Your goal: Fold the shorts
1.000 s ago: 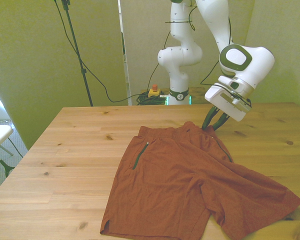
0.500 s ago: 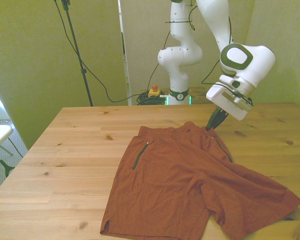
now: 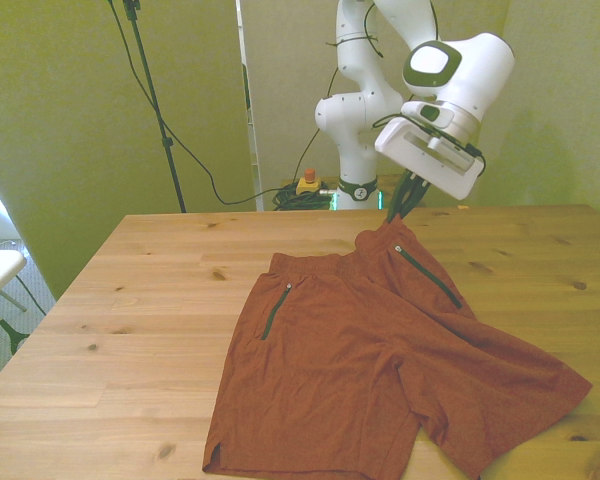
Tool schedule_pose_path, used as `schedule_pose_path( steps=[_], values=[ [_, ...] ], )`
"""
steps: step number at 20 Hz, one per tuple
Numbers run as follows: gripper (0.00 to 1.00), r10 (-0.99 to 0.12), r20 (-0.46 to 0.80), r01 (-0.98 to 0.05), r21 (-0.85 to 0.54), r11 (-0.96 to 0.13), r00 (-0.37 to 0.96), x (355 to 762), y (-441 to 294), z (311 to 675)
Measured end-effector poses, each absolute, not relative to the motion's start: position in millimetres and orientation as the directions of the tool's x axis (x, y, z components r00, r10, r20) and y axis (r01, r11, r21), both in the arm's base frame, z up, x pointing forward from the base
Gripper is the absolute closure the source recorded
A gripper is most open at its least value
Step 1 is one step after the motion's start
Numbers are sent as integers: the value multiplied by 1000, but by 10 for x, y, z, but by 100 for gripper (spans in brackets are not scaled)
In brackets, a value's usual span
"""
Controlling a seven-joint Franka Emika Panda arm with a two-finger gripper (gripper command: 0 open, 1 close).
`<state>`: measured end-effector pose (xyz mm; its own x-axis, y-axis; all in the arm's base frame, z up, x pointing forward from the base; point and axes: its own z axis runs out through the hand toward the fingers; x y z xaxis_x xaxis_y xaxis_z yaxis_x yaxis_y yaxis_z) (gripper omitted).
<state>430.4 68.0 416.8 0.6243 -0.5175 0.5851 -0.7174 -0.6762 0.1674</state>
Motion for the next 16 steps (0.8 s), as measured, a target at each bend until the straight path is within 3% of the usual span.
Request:
schedule_pose_path(
  steps=[12, 16],
  values=[
    [100, -692, 529, -804, -30, -594, 491, 4454, -582, 4693],
    [100, -742, 495, -835, -59, -548, 452, 4484, -1086, 4615]
  ],
)
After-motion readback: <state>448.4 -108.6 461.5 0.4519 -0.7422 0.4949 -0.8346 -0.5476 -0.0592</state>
